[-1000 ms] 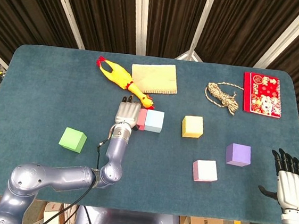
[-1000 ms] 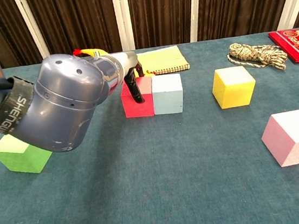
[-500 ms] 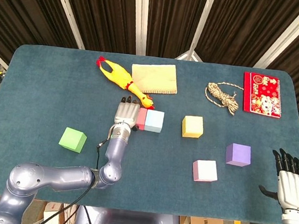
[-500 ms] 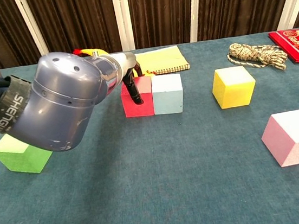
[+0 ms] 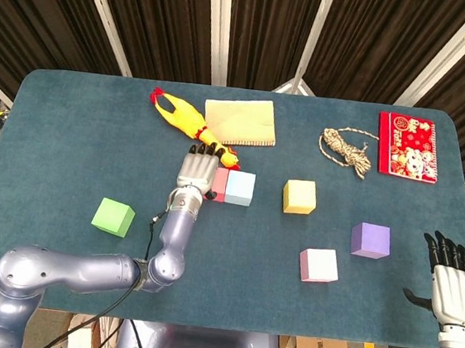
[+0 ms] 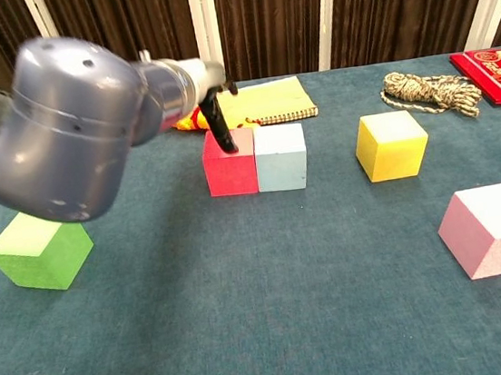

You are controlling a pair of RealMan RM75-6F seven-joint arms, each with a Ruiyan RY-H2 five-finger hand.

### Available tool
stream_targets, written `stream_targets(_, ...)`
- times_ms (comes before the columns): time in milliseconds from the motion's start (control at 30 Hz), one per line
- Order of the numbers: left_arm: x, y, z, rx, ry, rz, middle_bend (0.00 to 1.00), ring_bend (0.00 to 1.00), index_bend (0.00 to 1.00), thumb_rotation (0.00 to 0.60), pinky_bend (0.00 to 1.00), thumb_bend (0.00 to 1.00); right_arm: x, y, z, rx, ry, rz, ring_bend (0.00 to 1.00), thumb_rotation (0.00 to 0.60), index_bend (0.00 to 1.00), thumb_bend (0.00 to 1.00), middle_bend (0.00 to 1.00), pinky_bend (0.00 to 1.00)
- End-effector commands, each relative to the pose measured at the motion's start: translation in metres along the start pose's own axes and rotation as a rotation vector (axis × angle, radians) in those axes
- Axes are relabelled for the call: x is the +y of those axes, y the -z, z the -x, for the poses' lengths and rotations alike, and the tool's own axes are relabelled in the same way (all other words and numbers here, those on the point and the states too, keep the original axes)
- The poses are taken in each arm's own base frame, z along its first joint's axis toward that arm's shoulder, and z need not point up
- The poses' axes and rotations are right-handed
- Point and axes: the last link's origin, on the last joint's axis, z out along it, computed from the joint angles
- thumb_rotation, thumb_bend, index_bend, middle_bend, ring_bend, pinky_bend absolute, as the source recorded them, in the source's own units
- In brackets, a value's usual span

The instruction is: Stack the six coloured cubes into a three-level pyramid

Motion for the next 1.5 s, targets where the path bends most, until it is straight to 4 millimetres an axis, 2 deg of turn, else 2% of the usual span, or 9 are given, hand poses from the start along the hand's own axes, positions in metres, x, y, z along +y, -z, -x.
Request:
stream_targets(33,-0.014,0.005,-0.036,0.078,0.055,-0.017,0.0,0.0,0.1,0.6,0.0,0.28,-0.001,0.0,0.001,-0.003,0.004,-0.002,0.03,0.6,0.07,0.13,0.0,0.01)
stream_targets(200,-0.069,0.041,-0.077,0.102,-0.023,-0.023,0.0,0.0,0.11,0.6,0.0,0.28,-0.004,0.002,0.002,-0.009,0.007,-0.012,0.03,0.6,0.07,0.13,0.0,0.01)
stream_targets(367,-0.133,0.09,-0.093,0.161,-0.083,-0.034,0.0,0.0,0.14,0.6,0.0,0.28,-0.007,0.005,0.002,-0.018,0.013,-0.022,0.03,0.6,0.07,0.13,0.0,0.01)
stream_targets(400,-0.162,0.107,-0.094,0.184,-0.077,-0.078,0.0,0.0,0.15,0.6,0.0,0.28,-0.009,0.005,0.002,-0.02,0.017,-0.032,0.03,0.6,0.07,0.13,0.0,0.01)
stream_targets(567,-0.281,0.188,-0.067,0.261,0.002,-0.143,0.0,0.0,0.16,0.6,0.0,0.28,-0.019,0.008,0.002,-0.016,-0.007,-0.078,0.04,0.6,0.07,0.13,0.01,0.01)
stream_targets(733,-0.343,0.229,-0.039,0.298,0.006,-0.137,0.0,0.0,0.16,0.6,0.0,0.28,-0.039,-0.013,-0.014,-0.001,-0.064,-0.161,0.04,0.6,0.08,0.13,0.01,0.01)
stream_targets(867,-0.36,0.241,-0.026,0.322,0.068,-0.115,0.0,0.0,0.16,0.6,0.0,0.28,-0.061,-0.037,-0.039,-0.01,-0.051,-0.223,0.04,0.6,0.08,0.13,0.01,0.01)
stream_targets(1100,-0.368,0.251,-0.014,0.328,0.096,-0.126,0.0,0.0,0.16,0.6,0.0,0.28,-0.098,-0.083,-0.067,-0.107,-0.044,-0.262,0.04,0.6,0.08,0.13,0.02,0.0)
stream_targets(1500,-0.357,0.253,-0.004,0.35,0.098,-0.162,0.0,0.0,0.15,0.6,0.0,0.28,-0.147,-0.136,-0.044,-0.235,-0.026,-0.239,0.04,0.6,0.09,0.13,0.03,0.0)
